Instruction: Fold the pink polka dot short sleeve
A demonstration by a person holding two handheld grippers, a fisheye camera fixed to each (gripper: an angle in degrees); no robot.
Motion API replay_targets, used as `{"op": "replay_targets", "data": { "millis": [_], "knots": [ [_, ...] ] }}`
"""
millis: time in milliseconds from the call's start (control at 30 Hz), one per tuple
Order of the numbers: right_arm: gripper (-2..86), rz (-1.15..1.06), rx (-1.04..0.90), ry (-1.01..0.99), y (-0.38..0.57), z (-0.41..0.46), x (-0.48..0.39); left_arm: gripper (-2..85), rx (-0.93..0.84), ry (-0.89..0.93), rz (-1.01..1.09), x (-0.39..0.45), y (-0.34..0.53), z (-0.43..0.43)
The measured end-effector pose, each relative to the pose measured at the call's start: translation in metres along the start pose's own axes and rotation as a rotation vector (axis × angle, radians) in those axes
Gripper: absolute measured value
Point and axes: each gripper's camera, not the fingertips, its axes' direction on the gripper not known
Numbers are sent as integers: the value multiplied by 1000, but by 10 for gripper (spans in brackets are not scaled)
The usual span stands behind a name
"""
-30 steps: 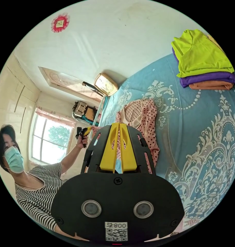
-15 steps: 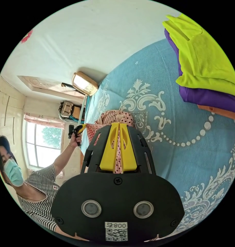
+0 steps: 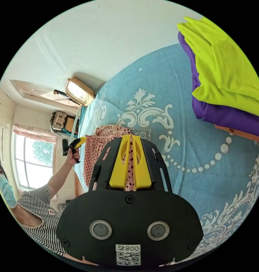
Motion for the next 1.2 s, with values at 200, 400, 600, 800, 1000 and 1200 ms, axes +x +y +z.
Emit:
{"op": "replay_targets", "data": {
  "millis": [200, 400, 600, 800, 1000, 1200],
  "knots": [
    [66, -268, -42, 250, 13, 30, -100, 91, -106, -163, 296, 96, 19, 52],
    [19, -383, -93, 570, 1, 87, -159, 45, -247, -522, 404, 142, 13, 124],
    [-1, -380, -129, 595, -8, 110, -174, 12, -211, -484, 405, 162, 8, 131],
    [2, -402, -42, 527, -16, 87, -197, 6, -89, -445, 443, 192, 3, 115],
    [15, -406, -3, 439, -36, 66, -205, 6, -66, -467, 438, 199, -13, 122],
    [83, -426, -105, 427, -45, 72, -196, 6, -119, -485, 408, 190, -13, 138]
  ]
}}
